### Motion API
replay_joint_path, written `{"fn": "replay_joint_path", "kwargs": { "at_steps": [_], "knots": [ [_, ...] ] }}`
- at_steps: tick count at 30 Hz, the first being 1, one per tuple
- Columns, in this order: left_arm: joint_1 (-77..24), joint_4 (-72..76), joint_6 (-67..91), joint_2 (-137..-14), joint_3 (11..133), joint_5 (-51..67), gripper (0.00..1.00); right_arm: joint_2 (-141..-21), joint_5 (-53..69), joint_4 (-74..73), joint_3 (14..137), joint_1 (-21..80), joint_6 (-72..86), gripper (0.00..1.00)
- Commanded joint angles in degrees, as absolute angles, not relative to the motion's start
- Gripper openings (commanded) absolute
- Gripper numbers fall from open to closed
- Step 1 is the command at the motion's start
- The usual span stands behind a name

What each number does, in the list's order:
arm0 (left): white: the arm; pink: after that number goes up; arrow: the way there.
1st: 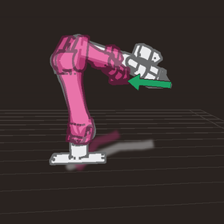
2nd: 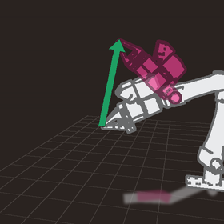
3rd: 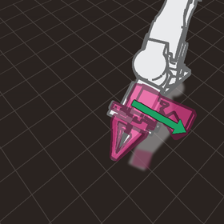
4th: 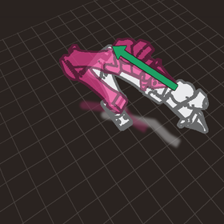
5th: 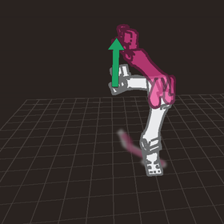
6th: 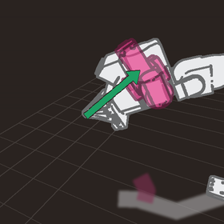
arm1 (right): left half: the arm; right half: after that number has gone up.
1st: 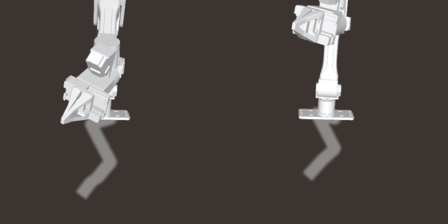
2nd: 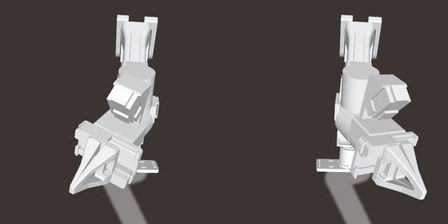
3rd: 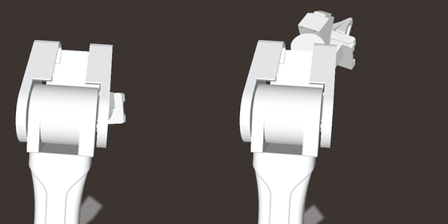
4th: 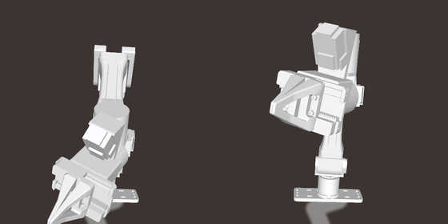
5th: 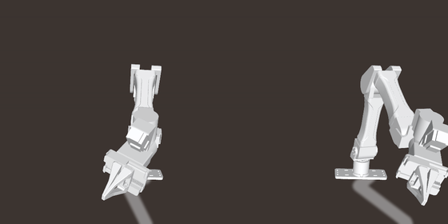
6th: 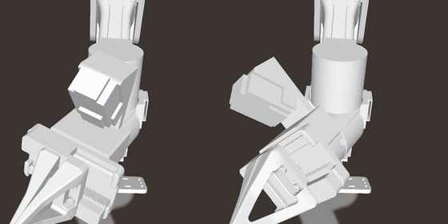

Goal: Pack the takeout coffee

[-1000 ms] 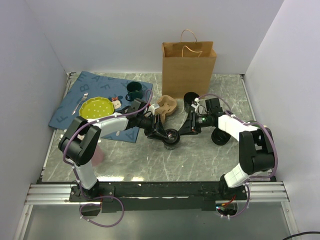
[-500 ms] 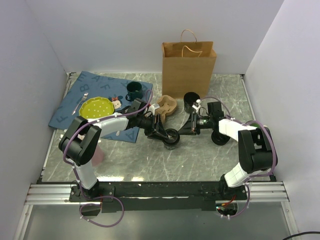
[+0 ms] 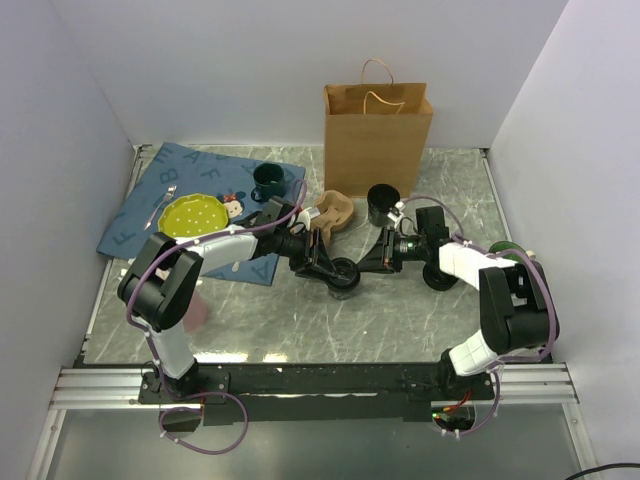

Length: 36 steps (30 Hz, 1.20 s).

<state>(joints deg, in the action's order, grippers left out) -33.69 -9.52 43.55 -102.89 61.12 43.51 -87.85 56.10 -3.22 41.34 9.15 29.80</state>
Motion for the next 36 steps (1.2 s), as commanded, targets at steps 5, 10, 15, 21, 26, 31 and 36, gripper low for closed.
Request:
{"fn": "replay_joint_path", "kwargs": {
  "at_steps": [5, 10, 15, 21, 26, 31, 36],
  "knots": [
    [-34.19, -19.43, 34.63, -108.98, 57.92, 25.13, 0.50, -84.02, 49.74, -22.50, 51.23, 10.81, 21.98, 0.38],
    [-34.19, -18.02, 33.32, -109.34, 57.65, 27.59, 0.50, -86.39, 49.57, -24.78, 55.28, 10.99, 18.64, 0.41],
    [-34.19, -20.38, 29.54, -111.35, 60.55, 27.42, 0.50, -92.01, 52.02, -25.58, 58.79, 10.99, 16.44, 0.40],
    [-34.19, -21.44, 29.18, -112.85, 63.10, 26.90, 0.50, -96.59, 55.37, -24.79, 58.63, 11.86, 15.12, 0.39],
    [-34.19, -22.23, 29.09, -113.47, 63.63, 26.02, 0.50, -97.21, 54.94, -22.94, 55.03, 12.13, 14.68, 0.37],
    [-34.19, -21.80, 29.79, -113.38, 62.32, 24.70, 0.50, -98.26, 52.65, -18.99, 50.55, 12.13, 16.69, 0.27],
    [-34.19, -21.71, 29.88, -113.64, 61.61, 24.00, 0.50, -99.05, 52.65, -16.25, 47.37, 12.04, 17.41, 0.25]
  ]
}}
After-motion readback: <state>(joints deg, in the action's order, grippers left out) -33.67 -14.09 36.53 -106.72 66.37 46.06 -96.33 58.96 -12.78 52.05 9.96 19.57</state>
